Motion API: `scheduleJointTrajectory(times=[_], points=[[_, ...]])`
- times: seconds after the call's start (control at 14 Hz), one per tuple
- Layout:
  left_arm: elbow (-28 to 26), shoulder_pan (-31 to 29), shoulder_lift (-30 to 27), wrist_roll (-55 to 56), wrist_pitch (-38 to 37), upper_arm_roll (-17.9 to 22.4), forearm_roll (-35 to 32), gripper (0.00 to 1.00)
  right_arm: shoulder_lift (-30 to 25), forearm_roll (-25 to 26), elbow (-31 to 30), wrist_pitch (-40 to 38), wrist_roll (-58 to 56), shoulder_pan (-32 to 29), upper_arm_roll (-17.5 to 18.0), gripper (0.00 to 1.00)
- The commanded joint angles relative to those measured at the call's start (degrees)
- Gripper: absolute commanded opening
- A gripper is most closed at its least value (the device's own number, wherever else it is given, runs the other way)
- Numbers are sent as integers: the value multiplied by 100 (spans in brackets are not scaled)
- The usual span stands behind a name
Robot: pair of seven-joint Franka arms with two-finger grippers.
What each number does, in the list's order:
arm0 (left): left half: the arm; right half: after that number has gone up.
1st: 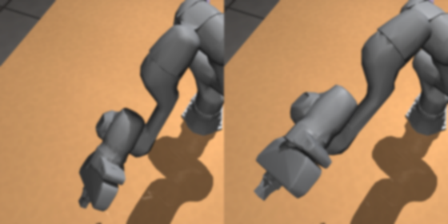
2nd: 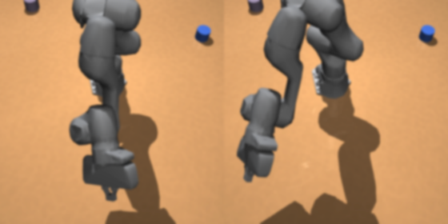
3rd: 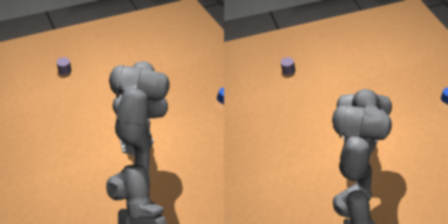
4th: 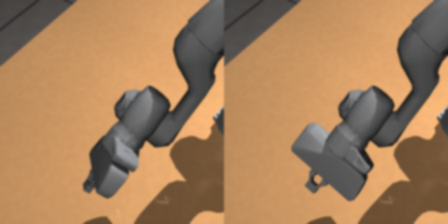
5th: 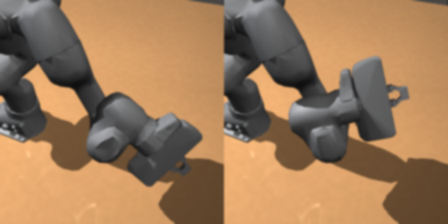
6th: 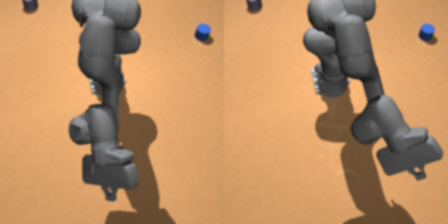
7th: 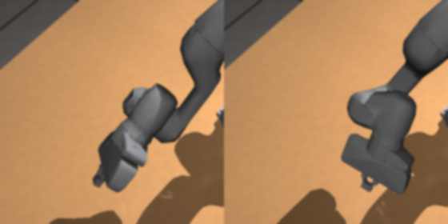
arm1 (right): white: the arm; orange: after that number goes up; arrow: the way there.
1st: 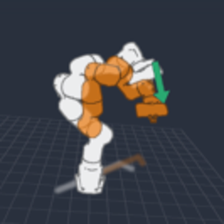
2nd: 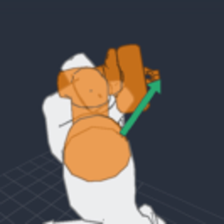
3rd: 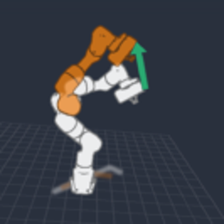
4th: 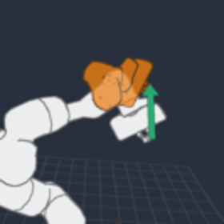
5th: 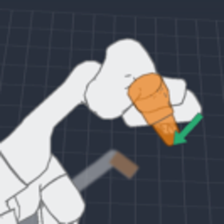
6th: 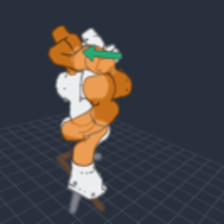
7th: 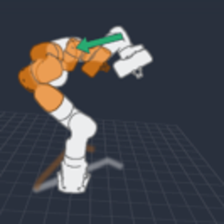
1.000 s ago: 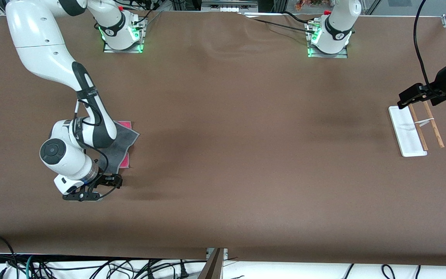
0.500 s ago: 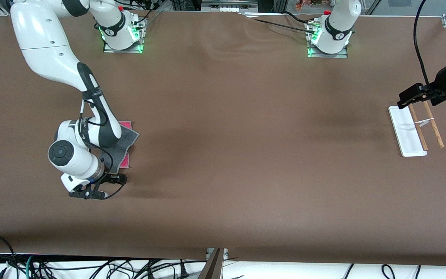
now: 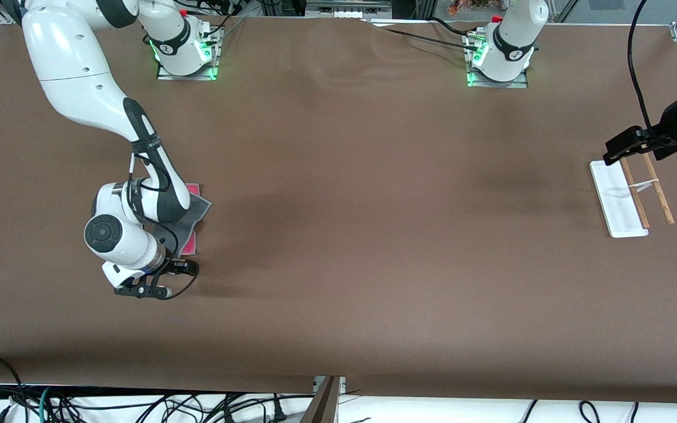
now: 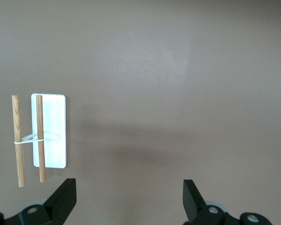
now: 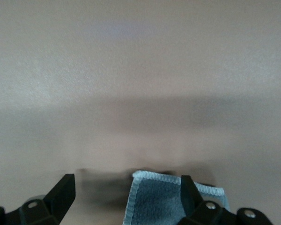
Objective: Pass towel and hang on rack
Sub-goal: 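Close the right gripper on the grey towel's edge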
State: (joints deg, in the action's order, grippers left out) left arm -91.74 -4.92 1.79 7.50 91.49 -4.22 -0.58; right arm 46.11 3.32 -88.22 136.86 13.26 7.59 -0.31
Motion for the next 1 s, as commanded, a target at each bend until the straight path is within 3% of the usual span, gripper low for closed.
scheduleJointTrajectory(times=[0.0, 0.36, 0.71, 0.79, 0.93], points=[[-72, -36, -100, -74, 44, -52, -135, 100, -84, 98, -55, -106, 107, -3, -5, 82], [-72, -44, -100, -74, 44, -52, -135, 100, -128, 98, -28, -387, 107, -29, -13, 40], [-72, -36, -100, -74, 44, -52, -135, 100, -242, 89, 85, -642, 98, -29, -22, 6], [-72, -44, -100, -74, 44, -52, -135, 100, -251, 98, 95, -686, 72, -38, -22, 0], [-72, -36, -100, -74, 44, -52, -135, 100, -295, 98, 95, -695, 63, -38, -22, 0]])
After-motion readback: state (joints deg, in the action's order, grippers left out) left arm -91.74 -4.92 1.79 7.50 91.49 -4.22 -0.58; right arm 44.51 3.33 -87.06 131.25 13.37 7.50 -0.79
